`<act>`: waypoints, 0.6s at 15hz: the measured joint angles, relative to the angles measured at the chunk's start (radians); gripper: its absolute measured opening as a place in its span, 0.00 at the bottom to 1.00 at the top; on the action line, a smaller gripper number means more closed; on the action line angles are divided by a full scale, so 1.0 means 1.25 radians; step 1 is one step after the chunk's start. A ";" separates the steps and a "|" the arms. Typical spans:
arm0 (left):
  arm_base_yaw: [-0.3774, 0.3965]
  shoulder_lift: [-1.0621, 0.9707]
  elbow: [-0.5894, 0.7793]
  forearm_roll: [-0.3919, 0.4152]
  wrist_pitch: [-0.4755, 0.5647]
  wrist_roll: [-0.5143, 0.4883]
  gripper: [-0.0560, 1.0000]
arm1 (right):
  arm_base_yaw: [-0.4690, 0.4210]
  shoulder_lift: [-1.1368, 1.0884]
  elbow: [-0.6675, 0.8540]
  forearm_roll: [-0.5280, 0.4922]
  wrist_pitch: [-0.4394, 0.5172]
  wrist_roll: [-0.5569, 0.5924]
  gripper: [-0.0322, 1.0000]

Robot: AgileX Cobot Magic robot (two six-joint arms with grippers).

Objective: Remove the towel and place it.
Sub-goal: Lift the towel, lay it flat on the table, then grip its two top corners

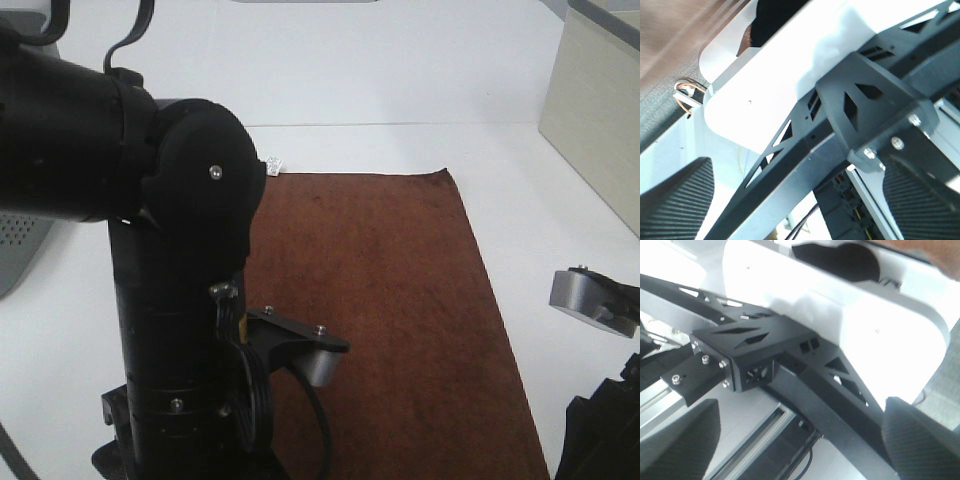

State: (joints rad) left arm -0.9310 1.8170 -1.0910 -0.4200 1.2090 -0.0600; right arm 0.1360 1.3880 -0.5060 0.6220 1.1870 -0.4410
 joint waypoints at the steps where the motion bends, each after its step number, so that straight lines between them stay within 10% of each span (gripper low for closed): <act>1: -0.010 0.000 0.000 0.002 0.000 -0.006 0.85 | 0.000 -0.020 0.000 -0.002 0.001 0.000 0.84; 5: -0.012 0.000 0.000 0.058 0.000 -0.012 0.85 | -0.002 -0.090 -0.045 -0.034 -0.038 0.023 0.84; 9: 0.032 0.000 -0.011 0.245 0.002 -0.016 0.85 | -0.002 -0.142 -0.138 -0.131 -0.126 0.150 0.84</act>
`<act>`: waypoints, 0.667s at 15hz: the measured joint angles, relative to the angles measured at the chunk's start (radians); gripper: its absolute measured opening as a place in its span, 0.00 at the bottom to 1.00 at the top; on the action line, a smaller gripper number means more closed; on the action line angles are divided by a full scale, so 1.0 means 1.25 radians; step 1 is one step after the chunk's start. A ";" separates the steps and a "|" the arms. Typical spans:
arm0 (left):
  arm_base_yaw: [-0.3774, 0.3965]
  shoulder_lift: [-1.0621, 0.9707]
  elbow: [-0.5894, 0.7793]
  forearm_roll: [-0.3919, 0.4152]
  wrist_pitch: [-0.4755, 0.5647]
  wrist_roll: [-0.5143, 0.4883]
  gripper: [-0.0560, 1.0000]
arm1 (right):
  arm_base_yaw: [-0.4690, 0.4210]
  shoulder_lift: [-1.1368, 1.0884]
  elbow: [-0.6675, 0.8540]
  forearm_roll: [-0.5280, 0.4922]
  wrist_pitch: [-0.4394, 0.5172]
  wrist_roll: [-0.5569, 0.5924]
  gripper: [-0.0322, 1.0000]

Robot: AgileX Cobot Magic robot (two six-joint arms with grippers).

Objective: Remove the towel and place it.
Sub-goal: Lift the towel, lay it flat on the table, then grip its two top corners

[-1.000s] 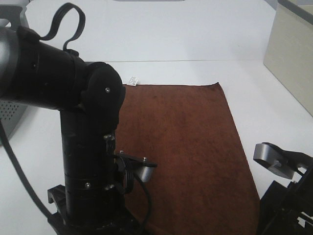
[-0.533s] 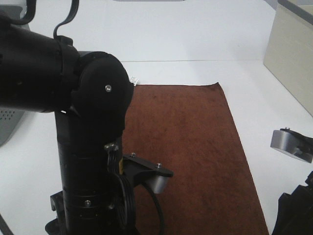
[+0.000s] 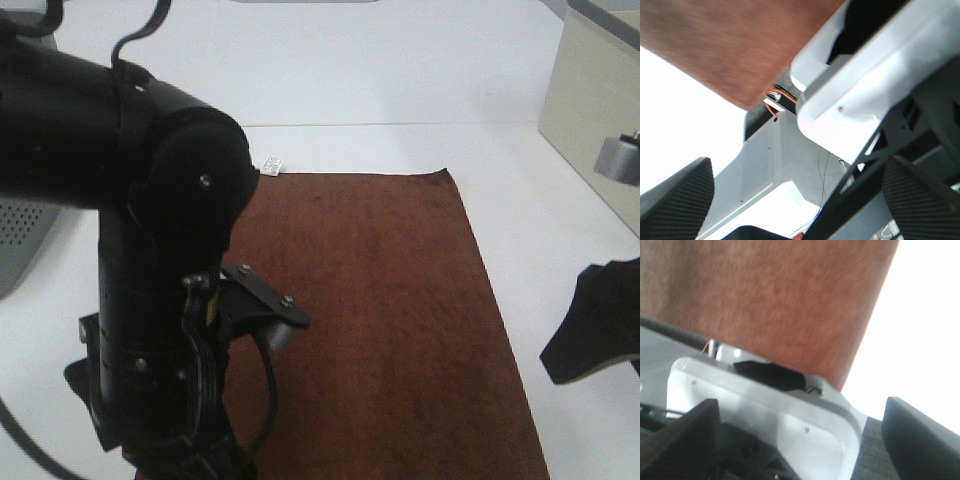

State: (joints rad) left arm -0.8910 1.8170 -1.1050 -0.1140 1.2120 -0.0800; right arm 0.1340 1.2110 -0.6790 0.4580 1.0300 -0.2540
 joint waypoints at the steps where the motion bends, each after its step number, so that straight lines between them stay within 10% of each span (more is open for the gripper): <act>1: 0.064 0.000 -0.018 0.016 -0.009 0.006 0.85 | 0.000 0.014 -0.059 -0.032 0.000 0.025 0.84; 10: 0.491 0.027 -0.303 0.022 -0.143 0.026 0.85 | 0.000 0.378 -0.503 -0.133 -0.025 0.050 0.84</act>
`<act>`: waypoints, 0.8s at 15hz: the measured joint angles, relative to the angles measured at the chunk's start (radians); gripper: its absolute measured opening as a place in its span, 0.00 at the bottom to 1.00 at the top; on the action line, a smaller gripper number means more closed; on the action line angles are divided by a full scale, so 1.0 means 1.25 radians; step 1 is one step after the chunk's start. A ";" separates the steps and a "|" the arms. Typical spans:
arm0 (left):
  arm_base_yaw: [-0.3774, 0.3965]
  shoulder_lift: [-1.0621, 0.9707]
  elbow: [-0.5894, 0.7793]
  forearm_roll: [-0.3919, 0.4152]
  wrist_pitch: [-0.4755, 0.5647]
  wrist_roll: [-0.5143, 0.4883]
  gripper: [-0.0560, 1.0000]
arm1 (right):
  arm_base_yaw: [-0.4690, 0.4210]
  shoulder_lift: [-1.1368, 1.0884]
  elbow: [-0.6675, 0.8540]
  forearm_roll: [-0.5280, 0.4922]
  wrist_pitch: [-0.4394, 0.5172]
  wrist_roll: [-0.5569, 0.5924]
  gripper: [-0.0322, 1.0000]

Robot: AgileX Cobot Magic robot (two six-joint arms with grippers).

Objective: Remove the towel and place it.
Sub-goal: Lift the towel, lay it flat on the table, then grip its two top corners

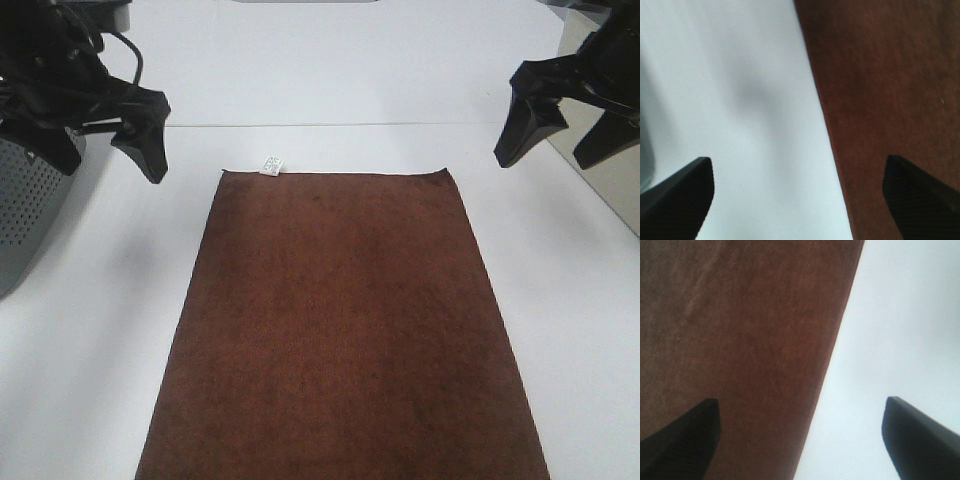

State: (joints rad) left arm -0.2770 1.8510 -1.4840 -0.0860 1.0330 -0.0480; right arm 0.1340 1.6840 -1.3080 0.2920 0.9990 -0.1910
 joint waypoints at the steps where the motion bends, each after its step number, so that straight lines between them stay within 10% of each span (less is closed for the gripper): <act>1: 0.026 0.024 -0.031 0.001 0.001 0.003 0.85 | 0.000 0.073 -0.080 -0.015 0.021 0.005 0.84; 12: 0.085 0.453 -0.495 -0.053 0.015 0.048 0.85 | -0.053 0.547 -0.584 0.013 0.112 -0.014 0.84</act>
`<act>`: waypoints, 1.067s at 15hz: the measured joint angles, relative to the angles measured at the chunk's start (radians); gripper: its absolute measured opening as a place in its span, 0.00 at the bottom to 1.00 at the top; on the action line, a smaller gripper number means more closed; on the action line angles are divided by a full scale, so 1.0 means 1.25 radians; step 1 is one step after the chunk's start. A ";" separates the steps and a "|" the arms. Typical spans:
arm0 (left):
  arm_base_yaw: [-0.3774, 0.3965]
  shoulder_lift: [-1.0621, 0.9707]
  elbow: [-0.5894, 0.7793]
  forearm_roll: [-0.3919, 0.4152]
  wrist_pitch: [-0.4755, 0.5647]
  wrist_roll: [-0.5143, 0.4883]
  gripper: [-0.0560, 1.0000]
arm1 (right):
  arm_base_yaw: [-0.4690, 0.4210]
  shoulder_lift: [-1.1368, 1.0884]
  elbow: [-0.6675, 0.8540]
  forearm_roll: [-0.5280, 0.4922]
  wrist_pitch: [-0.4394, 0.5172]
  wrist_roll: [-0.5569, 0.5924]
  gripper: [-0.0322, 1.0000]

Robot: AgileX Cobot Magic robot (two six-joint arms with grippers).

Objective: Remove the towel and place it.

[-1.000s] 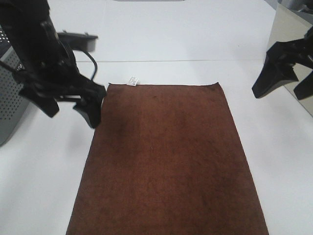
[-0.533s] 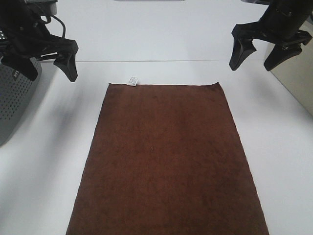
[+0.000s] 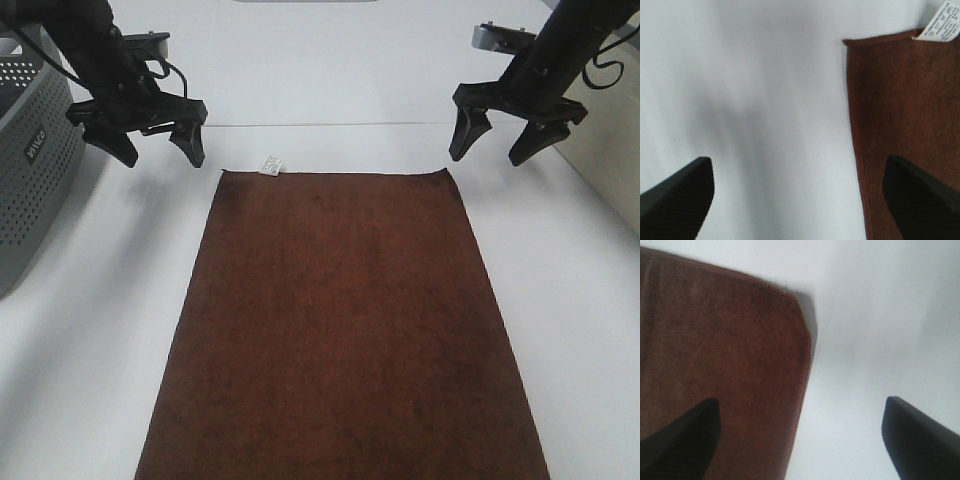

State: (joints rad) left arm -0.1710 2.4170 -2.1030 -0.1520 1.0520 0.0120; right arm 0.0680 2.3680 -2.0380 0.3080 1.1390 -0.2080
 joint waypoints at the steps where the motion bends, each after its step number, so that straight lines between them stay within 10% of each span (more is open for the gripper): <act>1: 0.000 0.034 -0.043 -0.014 0.004 0.007 0.85 | 0.000 0.030 -0.025 0.000 0.000 -0.004 0.84; 16: 0.000 0.149 -0.114 -0.110 0.003 0.078 0.85 | 0.000 0.138 -0.064 0.049 -0.062 -0.055 0.84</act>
State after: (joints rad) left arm -0.1710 2.6030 -2.2450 -0.2890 1.0560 0.1090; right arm 0.0680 2.5410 -2.1180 0.3690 1.0620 -0.2770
